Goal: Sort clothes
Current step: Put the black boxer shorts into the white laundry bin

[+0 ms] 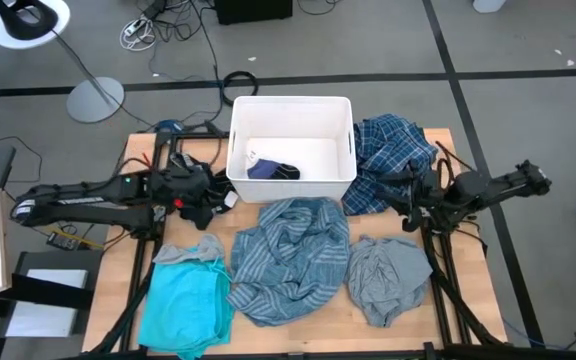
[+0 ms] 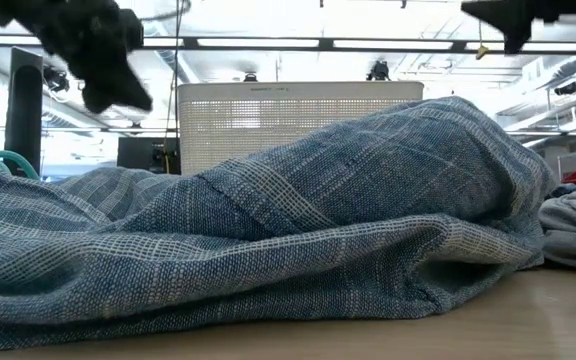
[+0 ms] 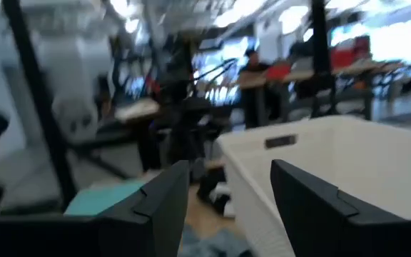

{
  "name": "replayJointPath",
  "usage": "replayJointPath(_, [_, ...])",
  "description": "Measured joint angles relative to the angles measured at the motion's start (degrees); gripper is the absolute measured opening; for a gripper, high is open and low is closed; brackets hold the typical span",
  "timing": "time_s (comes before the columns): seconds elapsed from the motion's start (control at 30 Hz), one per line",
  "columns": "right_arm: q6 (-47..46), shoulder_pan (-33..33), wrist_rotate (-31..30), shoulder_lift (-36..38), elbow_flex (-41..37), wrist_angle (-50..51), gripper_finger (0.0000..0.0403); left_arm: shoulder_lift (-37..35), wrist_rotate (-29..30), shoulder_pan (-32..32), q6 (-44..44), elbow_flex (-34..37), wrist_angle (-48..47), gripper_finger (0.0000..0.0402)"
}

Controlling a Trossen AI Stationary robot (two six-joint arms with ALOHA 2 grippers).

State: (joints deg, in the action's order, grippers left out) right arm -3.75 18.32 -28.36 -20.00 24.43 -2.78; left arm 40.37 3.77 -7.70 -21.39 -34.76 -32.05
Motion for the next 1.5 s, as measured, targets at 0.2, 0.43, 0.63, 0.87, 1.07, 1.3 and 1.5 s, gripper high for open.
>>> replayJointPath(0.2, [-1.27,4.52,-0.37,-13.31,12.86,13.29,0.0179,5.87,2.66,-0.07,-0.3,2.01,1.01,0.0085])
replayJointPath(0.43, [-13.24,6.15,-0.54,-24.24,21.05,28.27,0.0166,13.12,6.06,-1.83,-4.48,2.01,-1.41,0.0085])
replayJointPath(0.63, [-23.82,7.64,-0.5,-28.09,22.23,34.68,0.0164,16.38,10.35,-5.44,-12.75,2.01,-6.91,0.0085])
replayJointPath(0.87, [-27.28,9.25,-0.5,-28.74,22.23,35.62,0.0164,16.23,9.56,-6.93,-7.11,2.01,-7.49,0.0085])
replayJointPath(1.07, [-27.6,9.63,-0.5,-28.64,22.23,35.68,0.0164,16.21,3.92,-6.82,3.36,2.01,-8.42,0.0085])
replayJointPath(1.3, [-27.6,9.6,-0.52,-28.64,22.23,35.68,0.0164,16.21,2.16,-6.82,3.32,1.84,-8.91,0.0085])
replayJointPath(1.5, [-27.6,9.6,-0.56,-28.64,22.23,35.68,0.0164,16.21,-2.2,-6.92,-9.04,-1.38,-13.31,0.0085])
